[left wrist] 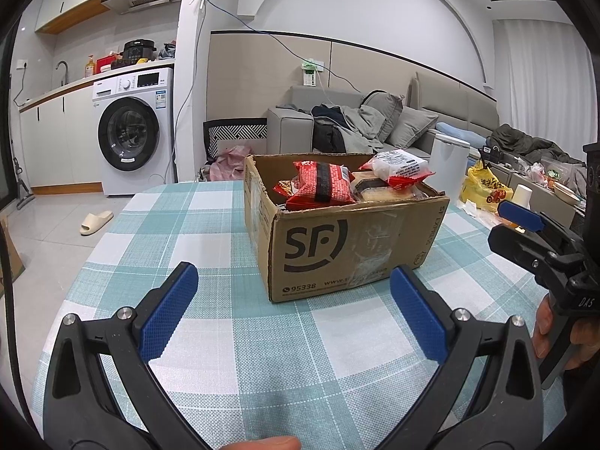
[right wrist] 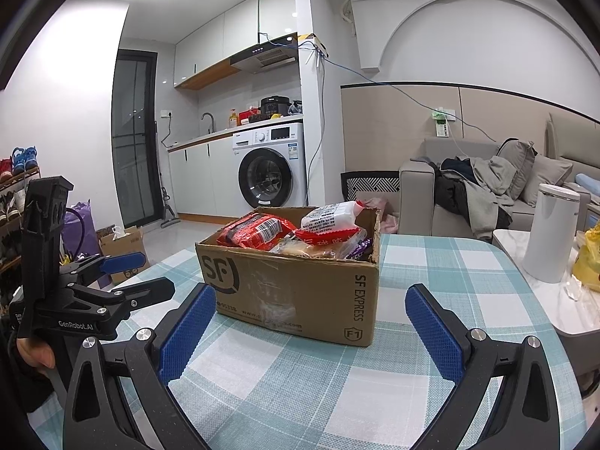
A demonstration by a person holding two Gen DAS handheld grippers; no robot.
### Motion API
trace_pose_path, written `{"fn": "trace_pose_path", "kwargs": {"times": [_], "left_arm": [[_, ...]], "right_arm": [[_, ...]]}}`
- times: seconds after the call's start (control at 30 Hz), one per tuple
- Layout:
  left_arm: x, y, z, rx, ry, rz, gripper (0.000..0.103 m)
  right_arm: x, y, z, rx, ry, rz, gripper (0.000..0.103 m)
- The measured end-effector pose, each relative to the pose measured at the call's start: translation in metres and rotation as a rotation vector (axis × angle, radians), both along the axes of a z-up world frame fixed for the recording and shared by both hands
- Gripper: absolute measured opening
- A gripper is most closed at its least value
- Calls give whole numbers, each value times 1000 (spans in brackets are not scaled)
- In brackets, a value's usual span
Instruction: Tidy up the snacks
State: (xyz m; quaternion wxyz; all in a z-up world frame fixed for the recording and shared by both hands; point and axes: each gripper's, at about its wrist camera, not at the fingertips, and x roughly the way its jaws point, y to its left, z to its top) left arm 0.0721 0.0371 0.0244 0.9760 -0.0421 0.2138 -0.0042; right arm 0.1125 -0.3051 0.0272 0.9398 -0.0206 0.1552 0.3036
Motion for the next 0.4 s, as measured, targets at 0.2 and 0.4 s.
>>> {"fn": "trace_pose_path", "kwargs": {"times": [0.2,0.4], "left_arm": [[0,0,0,0,1,-3,102],[0,-1,-1,-3,-3,-14,102]], "right_arm": [[0,0,-1,2,0,4,103],[0,2,-3,5,8,15,103]]}}
